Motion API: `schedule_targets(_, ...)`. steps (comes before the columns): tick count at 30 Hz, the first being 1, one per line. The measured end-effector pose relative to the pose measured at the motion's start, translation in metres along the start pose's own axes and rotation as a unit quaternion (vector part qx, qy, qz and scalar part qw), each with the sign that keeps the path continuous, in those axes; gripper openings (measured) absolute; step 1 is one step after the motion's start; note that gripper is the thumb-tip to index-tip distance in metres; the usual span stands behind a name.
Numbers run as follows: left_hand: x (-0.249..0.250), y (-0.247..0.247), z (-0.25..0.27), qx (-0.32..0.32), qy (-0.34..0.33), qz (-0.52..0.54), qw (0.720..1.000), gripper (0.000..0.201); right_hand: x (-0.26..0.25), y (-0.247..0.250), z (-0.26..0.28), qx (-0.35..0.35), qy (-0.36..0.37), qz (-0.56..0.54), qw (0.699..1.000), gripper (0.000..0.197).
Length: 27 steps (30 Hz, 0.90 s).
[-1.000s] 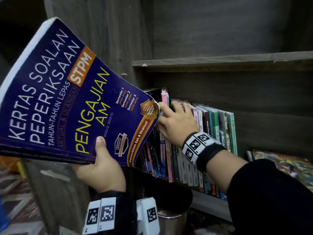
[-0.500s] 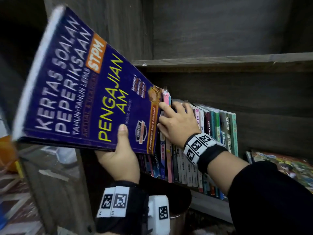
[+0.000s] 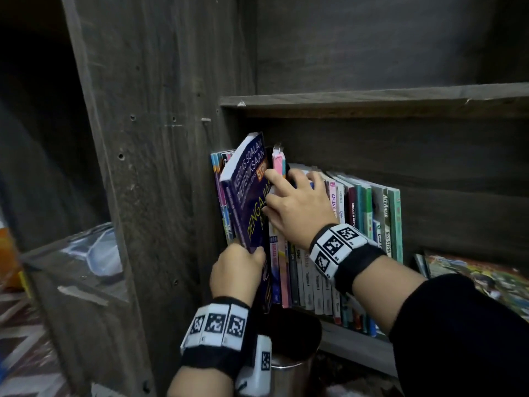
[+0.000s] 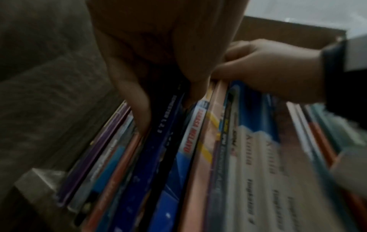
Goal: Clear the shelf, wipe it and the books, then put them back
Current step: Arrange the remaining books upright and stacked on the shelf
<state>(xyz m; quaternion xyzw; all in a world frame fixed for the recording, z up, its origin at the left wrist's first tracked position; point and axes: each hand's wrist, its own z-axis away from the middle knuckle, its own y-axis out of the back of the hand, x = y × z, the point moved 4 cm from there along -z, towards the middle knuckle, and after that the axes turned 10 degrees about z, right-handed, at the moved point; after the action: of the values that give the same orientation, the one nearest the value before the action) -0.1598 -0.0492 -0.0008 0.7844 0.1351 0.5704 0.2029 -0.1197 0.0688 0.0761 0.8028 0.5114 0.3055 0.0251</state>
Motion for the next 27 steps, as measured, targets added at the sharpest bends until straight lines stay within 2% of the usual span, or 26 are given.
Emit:
schedule_targets(3,0.012,-0.005,-0.024,-0.067,0.01,-0.074,0.995,0.034,-0.002,0.0,-0.003,-0.018,0.01,0.0,1.0,0.015)
schedule_targets(5,0.016,-0.003,-0.038,-0.119,0.013,-0.054,0.991,0.032,-0.003,0.0,-0.004,-0.023,0.013,-0.003,1.0,0.014)
schedule_targets(7,0.008,0.0,-0.041,-0.19,0.026,0.044,0.981,0.029,-0.003,-0.001,-0.005,-0.029,0.015,-0.004,0.999,0.015)
schedule_targets(9,-0.003,0.002,-0.035,-0.232,0.063,0.188,0.952,0.025,-0.003,-0.001,-0.005,-0.031,0.02,-0.004,0.999,0.015)
schedule_targets(10,-0.006,0.003,-0.033,-0.224,0.063,0.234,0.944,0.022,-0.003,-0.001,-0.005,-0.032,0.022,-0.004,0.999,0.016)
schedule_targets(12,-0.01,0.003,-0.035,-0.19,0.043,0.262,0.945,0.018,-0.005,-0.001,-0.006,-0.039,0.03,-0.011,0.999,0.017)
schedule_targets(16,-0.009,-0.009,-0.039,-0.137,0.004,0.22,0.966,0.025,-0.008,-0.001,-0.007,-0.064,0.037,-0.009,0.997,0.019)
schedule_targets(20,-0.003,-0.012,-0.035,-0.087,-0.043,0.158,0.983,0.026,-0.012,0.001,-0.009,-0.117,0.044,-0.002,0.992,0.029)
schedule_targets(24,0.013,0.005,-0.028,-0.03,-0.13,0.18,0.974,0.009,-0.009,0.003,-0.009,-0.144,0.06,0.003,0.988,0.04)
schedule_targets(27,0.024,0.008,-0.023,-0.07,-0.167,0.123,0.976,0.044,-0.006,0.007,-0.01,-0.143,0.065,-0.023,0.987,0.052)
